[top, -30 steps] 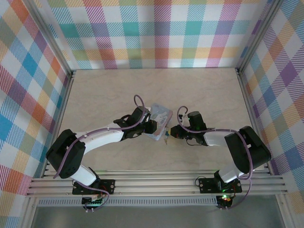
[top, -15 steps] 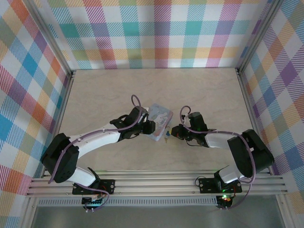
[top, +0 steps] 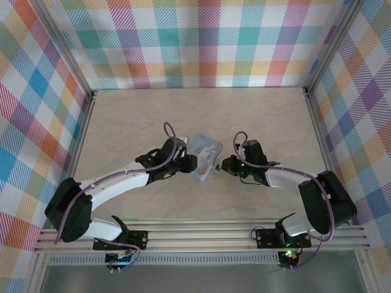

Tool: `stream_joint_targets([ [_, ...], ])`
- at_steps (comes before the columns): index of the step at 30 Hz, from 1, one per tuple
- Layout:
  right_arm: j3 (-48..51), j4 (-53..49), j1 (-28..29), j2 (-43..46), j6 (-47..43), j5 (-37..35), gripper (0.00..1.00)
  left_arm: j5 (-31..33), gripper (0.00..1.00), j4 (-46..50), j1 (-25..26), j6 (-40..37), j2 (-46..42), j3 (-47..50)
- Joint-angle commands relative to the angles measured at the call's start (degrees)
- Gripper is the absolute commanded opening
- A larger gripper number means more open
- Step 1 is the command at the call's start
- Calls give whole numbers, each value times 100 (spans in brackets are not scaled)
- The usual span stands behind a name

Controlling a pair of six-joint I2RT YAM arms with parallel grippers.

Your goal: Unlock the padlock with the key

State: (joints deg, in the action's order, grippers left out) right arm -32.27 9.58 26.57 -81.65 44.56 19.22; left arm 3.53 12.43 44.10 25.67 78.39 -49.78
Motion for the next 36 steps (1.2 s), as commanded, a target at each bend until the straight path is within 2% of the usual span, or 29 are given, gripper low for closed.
stream_joint_targets([
  [1,-258,-293,-68,25,-107,-177,0,252,46,246,10,-110,-357,103],
  [6,-629,-1083,-305,130,-606,-261,0,526,48,629,11,-255,-762,196],
  [9,-986,-1938,-605,197,-1137,-244,0,720,49,886,14,-354,-963,236],
  [15,-1579,-3281,-1378,327,-2252,-375,0,1093,55,1198,8,-536,-1414,462],
  [19,-2019,-3911,-1935,-137,-3103,-431,0,1447,62,1425,4,-697,-1806,626],
  [25,-2165,-3895,-2642,-894,-3658,-548,0,2021,76,2108,-133,-979,-2597,780],
  [28,-2292,-3822,-2707,-1148,-3785,-619,0,2001,83,2271,-260,-982,-2973,965],
  [32,-2499,-3765,-2708,-1509,-3795,-616,0,1888,100,2197,-339,-838,-3287,1285],
  [33,-2532,-3763,-2709,-1561,-3790,-598,2,1896,100,2163,-335,-798,-3338,1348],
  [36,-2550,-3788,-2706,-1529,-3746,-623,17,1930,100,2071,-348,-705,-3440,1471],
])
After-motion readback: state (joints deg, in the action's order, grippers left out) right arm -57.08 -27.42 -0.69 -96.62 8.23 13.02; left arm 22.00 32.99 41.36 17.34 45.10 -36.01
